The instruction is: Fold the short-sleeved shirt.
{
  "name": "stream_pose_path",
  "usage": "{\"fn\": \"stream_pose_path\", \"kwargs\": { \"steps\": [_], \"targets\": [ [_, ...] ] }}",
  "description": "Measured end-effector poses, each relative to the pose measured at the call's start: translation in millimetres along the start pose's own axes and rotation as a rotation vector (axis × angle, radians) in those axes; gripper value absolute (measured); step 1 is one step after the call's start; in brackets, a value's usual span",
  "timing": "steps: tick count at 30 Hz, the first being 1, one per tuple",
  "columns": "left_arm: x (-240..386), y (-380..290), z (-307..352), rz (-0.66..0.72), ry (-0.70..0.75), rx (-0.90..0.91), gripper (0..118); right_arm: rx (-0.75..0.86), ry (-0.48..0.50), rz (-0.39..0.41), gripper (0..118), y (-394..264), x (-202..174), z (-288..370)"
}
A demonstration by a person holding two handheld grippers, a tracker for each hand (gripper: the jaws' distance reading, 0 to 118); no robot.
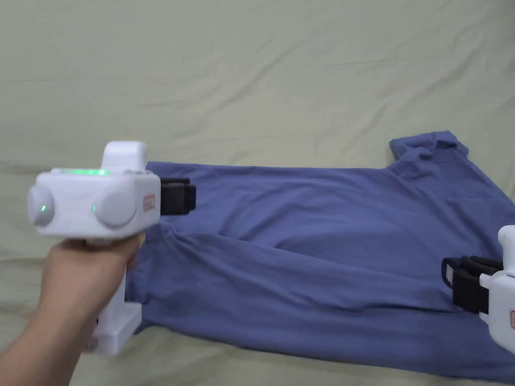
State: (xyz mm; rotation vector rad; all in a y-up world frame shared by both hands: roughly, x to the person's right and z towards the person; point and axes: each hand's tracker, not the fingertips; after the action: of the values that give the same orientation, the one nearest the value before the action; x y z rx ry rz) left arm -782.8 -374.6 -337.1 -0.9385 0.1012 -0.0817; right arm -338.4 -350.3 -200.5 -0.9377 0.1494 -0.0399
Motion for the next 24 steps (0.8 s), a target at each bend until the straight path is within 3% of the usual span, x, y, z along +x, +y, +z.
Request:
{"fn": "stream_pose_path", "kwargs": {
  "steps": [5,6,8,10,11,13,14,15,17,18,19,20,22,24],
  "targets": [
    [-6.2,29.5,-88.8,0.066,0.008,-0.196,118,-0.022,-0.011,-0.025,3,-1.0,0.7,-9.6],
    [-7.4,30.1,-99.8,0.101,0.021,-0.204,112,-0.029,-0.014,-0.026,3,-2.1,0.3,-12.2],
    [-11.9,32.4,-109.9,0.122,0.023,-0.175,93,-0.049,-0.02,-0.028,3,-2.5,4.4,-20.1],
    [-9.6,31.1,-113.5,0.12,0.035,-0.165,66,-0.065,-0.027,-0.023,3,-0.8,6.6,-26.2],
    [-9.2,28.8,-115.2,0.127,-0.042,-0.173,63,-0.072,-0.036,-0.018,3,2.8,10.7,-32.3],
    [-13.8,29.5,-110.9,0.118,-0.031,-0.159,60,-0.08,-0.051,-0.012,3,13.9,20.2,-41.2],
    [-15.1,30.7,-104.6,0.101,-0.034,-0.15,38,-0.075,-0.059,-0.02,3,23.7,29.0,-46.3],
    [-20.8,30.7,-97.9,0.116,-0.083,-0.13,0,-0.064,-0.061,-0.037,3,35.5,40.9,-52.5],
    [-30.8,31.4,-83.1,0.235,-0.196,-0.079,0,-0.038,-0.048,-0.089,5,61.5,65.6,-66.9],
    [-32.0,31.5,-75.1,0.229,-0.187,-0.072,0,-0.042,-0.048,-0.119,27,74.8,78.1,-75.7],
    [-32.8,31.2,-64.6,0.223,-0.181,-0.055,0,-0.059,-0.056,-0.134,91,91.6,91.5,-87.1],
    [-38.9,37.0,-54.5,0.213,-0.204,-0.033,0,-0.087,-0.091,-0.128,118,107.7,104.9,-105.5],
    [-41.4,38.1,-37.1,0.194,-0.211,-0.001,0,-0.015,-0.144,-0.138,115,133.4,124.4,-112.9],
    [-39.9,40.8,-26.0,0.176,-0.223,0.005,0,-0.119,-0.156,-0.162,117,157.0,141.5,-141.4]
  ]
}}
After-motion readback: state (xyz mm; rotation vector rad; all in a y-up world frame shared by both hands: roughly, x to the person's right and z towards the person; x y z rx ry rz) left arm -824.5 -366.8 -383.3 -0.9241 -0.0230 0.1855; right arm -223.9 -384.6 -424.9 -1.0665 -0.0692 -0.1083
